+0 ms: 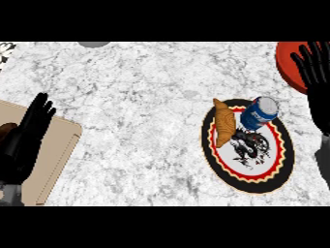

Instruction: Pick the croissant from the plate and place it in the bowl

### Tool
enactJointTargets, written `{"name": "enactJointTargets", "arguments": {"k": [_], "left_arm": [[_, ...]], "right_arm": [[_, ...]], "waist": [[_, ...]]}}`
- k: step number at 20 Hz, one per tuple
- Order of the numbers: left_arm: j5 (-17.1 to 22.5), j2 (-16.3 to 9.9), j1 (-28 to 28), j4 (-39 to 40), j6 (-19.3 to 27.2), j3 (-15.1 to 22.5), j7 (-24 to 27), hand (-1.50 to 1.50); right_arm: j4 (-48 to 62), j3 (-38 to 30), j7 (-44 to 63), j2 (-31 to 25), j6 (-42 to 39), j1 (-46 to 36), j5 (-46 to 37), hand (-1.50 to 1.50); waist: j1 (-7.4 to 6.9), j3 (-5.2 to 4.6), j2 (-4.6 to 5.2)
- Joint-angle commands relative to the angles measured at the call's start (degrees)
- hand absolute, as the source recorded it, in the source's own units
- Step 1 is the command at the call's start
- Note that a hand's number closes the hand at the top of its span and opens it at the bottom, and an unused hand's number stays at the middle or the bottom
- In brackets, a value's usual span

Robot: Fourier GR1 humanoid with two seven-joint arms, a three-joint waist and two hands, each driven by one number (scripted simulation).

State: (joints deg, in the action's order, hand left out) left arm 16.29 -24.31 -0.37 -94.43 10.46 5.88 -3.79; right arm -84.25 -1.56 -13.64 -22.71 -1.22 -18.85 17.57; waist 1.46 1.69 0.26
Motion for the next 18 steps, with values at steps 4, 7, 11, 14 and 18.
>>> {"name": "enactJointTargets", "arguments": {"k": [4, 7, 11, 14, 18], "left_arm": [[-7.03, -3.29, -5.69, -1.18, 2.82, -0.16, -0.22, 0.00], [-8.63, -2.90, -6.85, 0.12, 4.78, -0.15, -0.72, 0.00], [-11.94, -1.15, -12.12, 0.96, 6.69, 2.67, -4.68, 0.00], [-11.69, -2.05, -11.18, 0.85, 5.49, 2.18, -4.95, 0.00], [-14.07, 0.50, -11.91, 3.55, 7.46, 3.35, -3.50, 0.00]], "right_arm": [[9.68, 1.93, -1.85, -3.53, -23.27, -4.20, 10.25, 1.50], [9.33, 0.25, -4.19, -14.28, -11.21, -5.09, -9.40, 1.50], [29.92, -3.06, -19.92, -6.57, -28.17, -5.98, 3.23, -1.50], [31.50, -0.86, -29.66, -11.65, -34.78, -6.40, -3.60, -1.50], [33.71, 2.79, -35.17, -16.19, -31.74, -9.54, -13.86, -1.50]], "waist": [[-3.91, -1.30, 0.75], [-1.54, -1.81, 1.13], [-3.51, -1.27, 1.19], [-3.78, -1.36, 0.76], [-3.35, -1.51, 0.65]]}}
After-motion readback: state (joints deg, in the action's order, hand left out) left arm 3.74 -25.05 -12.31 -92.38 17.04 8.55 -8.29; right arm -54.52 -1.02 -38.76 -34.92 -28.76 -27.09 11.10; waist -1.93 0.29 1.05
